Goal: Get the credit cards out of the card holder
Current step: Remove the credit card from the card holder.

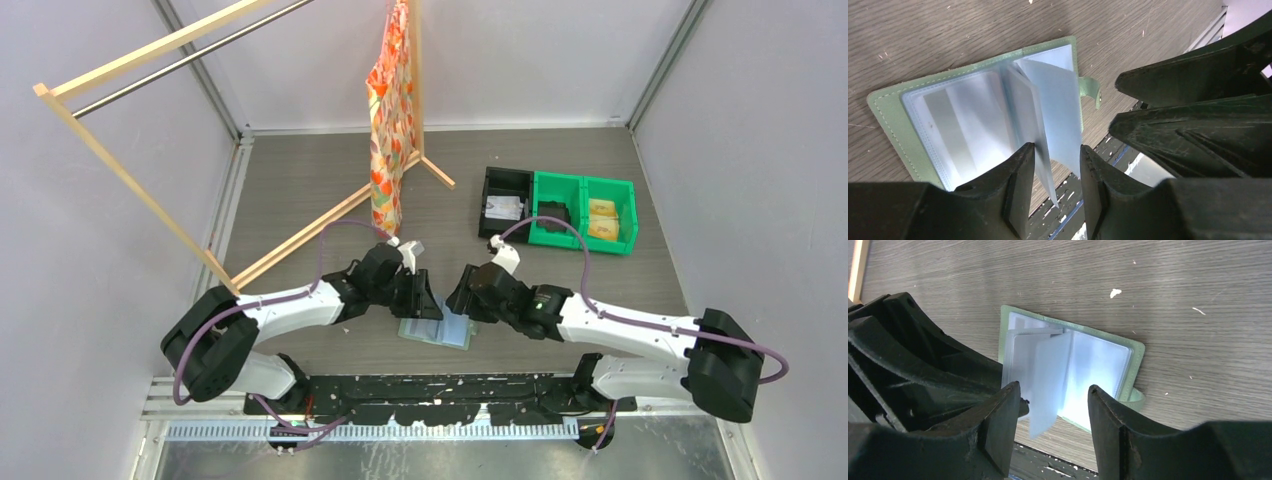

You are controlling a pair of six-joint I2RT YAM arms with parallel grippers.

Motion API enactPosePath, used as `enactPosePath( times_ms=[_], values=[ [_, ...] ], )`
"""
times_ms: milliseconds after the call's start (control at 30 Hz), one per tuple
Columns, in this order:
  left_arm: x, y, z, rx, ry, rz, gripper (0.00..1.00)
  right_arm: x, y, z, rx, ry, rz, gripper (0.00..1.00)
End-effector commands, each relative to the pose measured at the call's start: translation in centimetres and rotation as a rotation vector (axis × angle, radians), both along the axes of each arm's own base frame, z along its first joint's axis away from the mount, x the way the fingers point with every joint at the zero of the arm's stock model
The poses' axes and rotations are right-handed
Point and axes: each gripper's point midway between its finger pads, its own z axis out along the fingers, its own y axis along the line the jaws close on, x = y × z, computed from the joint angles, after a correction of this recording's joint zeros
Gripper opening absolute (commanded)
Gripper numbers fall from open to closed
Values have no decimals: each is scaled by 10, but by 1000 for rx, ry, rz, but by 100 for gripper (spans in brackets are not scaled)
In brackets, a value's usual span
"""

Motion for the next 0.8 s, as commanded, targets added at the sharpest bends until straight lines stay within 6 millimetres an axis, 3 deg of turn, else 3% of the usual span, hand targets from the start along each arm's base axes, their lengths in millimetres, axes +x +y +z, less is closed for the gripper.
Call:
enactPosePath(
  times_ms=[0, 133, 400, 633, 767],
  values=[
    [3, -11, 17, -41, -36, -29, 41, 9, 18, 14, 24, -8, 3, 58],
    [1, -10, 16, -42, -37, -28, 41, 10, 25, 4, 24, 22, -4, 58],
    [0, -5, 17, -29, -49, -21, 41, 6, 11, -27, -79, 80, -43, 58],
    [0, -8, 21, -43, -51, -29, 39, 5, 6, -25, -81, 74, -48, 57],
    [1, -9, 20, -44, -51, -26, 36, 4, 7, -28, -74, 76, -43, 46]
  ],
)
